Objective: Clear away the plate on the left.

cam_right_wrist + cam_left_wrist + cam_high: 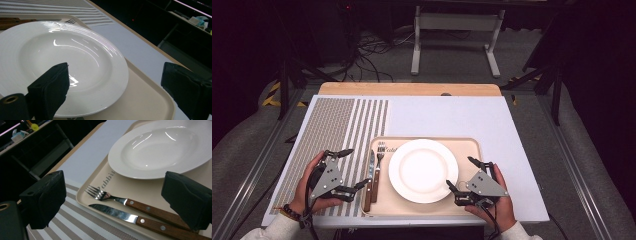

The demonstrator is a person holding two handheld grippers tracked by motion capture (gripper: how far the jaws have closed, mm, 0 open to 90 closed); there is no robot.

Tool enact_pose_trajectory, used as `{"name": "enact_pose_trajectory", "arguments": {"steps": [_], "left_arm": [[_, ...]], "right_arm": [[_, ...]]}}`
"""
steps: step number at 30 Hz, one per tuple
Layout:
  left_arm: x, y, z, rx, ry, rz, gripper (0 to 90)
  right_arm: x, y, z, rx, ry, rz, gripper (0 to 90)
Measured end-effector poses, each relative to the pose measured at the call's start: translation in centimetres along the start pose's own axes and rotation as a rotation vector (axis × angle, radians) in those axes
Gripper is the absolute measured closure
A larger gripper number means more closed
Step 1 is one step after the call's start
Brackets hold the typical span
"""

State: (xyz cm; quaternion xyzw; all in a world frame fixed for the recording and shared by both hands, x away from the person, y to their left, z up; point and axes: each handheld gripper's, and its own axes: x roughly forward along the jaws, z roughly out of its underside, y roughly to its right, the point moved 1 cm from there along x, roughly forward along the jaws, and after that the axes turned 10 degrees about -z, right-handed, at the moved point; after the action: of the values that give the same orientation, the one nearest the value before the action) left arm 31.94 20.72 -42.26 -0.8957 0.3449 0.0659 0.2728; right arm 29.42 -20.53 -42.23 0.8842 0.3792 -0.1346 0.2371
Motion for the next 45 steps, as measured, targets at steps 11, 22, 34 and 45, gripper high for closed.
{"name": "enact_pose_trajectory", "arguments": {"steps": [11,22,34,45], "left_arm": [[-0.8,-0.5,1.2,-0.053,-0.006,-0.014,6.7],[-1.5,-0.6,2.6,-0.108,-0.023,-0.018,6.4],[-2.5,-0.8,3.9,-0.196,-0.022,-0.021,6.4],[-2.4,-0.7,3.8,-0.195,-0.025,-0.031,6.6]], "right_arm": [[-0.3,0.1,0.5,0.007,-0.004,0.002,9.2],[-0.5,0.4,1.0,0.022,-0.012,0.012,9.3],[-0.5,0.2,1.3,0.020,-0.024,-0.001,9.0],[-1.1,0.3,1.2,0.021,-0.006,0.008,9.0]]}}
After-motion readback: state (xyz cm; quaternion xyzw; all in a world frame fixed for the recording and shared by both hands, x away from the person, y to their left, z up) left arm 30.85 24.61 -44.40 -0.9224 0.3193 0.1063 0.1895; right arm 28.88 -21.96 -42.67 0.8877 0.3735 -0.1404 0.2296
